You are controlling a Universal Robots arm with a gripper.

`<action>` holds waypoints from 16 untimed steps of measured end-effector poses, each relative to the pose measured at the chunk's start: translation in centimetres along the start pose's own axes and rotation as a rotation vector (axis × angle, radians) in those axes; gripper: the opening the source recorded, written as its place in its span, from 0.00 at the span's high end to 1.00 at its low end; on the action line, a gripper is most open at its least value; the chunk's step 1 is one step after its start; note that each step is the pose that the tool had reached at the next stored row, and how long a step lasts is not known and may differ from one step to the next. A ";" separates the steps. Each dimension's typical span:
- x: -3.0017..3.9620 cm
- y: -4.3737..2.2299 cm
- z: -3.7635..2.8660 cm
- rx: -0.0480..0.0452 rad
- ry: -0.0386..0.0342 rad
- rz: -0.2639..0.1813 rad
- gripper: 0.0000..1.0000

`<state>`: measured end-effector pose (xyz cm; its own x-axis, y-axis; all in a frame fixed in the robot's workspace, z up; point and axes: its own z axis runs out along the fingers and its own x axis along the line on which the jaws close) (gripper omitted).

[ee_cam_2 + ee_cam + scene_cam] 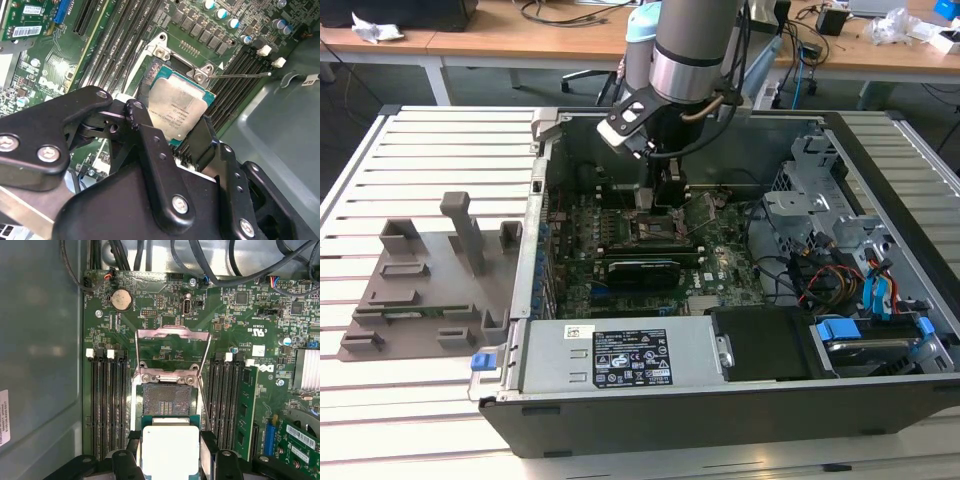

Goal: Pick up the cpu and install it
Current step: 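Place the cpu into insertion slot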

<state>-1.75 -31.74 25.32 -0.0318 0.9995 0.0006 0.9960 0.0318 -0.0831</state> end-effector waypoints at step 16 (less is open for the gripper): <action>0.16 0.65 2.35 0.0026 -0.0005 0.057 0.45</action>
<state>-1.30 -31.56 22.92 0.0251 0.9997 -0.0047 0.9960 -0.0254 -0.0855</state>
